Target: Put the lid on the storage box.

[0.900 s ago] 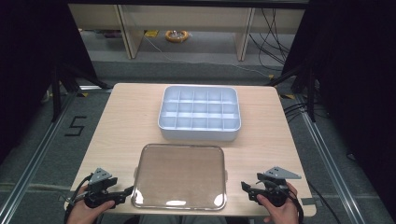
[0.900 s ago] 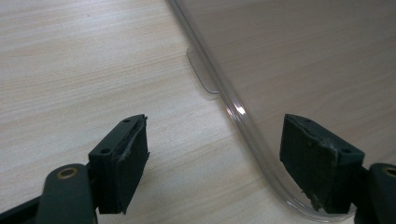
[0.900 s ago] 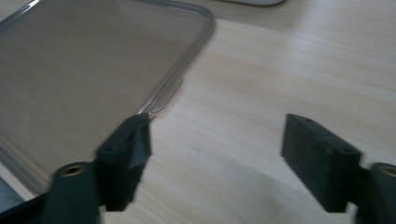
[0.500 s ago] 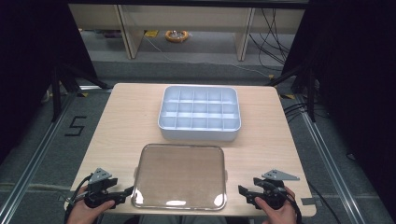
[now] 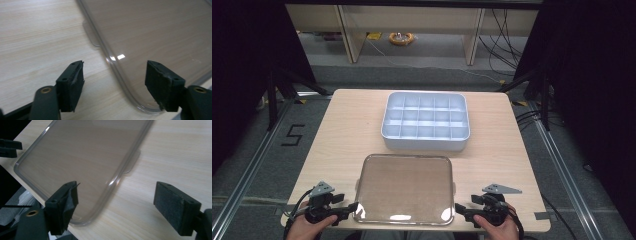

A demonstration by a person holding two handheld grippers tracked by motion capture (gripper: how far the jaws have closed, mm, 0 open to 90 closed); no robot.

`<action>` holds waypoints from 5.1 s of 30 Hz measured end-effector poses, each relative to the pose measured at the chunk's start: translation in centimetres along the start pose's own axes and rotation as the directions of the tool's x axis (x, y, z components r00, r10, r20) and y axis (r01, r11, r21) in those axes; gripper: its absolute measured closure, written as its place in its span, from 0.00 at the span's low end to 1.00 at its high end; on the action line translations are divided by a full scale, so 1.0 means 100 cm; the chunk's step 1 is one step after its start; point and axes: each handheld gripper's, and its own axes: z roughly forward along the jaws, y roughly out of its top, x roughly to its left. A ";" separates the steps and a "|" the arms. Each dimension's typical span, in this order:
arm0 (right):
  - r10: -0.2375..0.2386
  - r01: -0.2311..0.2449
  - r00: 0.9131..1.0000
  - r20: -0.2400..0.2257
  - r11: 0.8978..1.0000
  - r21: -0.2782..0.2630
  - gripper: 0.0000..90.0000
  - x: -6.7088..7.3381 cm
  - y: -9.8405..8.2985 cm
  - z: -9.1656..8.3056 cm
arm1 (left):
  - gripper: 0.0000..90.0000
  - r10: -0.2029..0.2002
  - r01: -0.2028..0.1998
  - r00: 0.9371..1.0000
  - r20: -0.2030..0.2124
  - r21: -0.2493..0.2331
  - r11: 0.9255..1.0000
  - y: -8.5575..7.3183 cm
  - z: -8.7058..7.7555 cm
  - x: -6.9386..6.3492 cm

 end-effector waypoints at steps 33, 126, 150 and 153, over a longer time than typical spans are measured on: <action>0.025 -0.028 0.998 0.064 0.999 0.036 0.31 -0.010 0.029 0.046 | 0.56 0.128 -0.129 0.991 0.028 0.063 0.990 0.011 0.025 -0.022; -0.015 0.017 0.998 0.066 1.000 -0.023 0.61 0.021 0.033 0.011 | 0.63 -0.163 0.187 0.975 0.153 -0.154 0.970 0.025 0.011 -0.018; -0.054 0.078 0.988 0.145 0.983 -0.165 0.59 0.023 0.080 -0.021 | 0.67 -0.069 0.088 0.994 0.085 -0.252 0.964 0.094 -0.008 -0.043; -0.041 0.066 0.989 0.139 0.982 -0.175 0.59 0.020 0.089 -0.021 | 0.67 -0.071 0.091 0.994 0.084 -0.252 0.963 0.106 -0.005 -0.042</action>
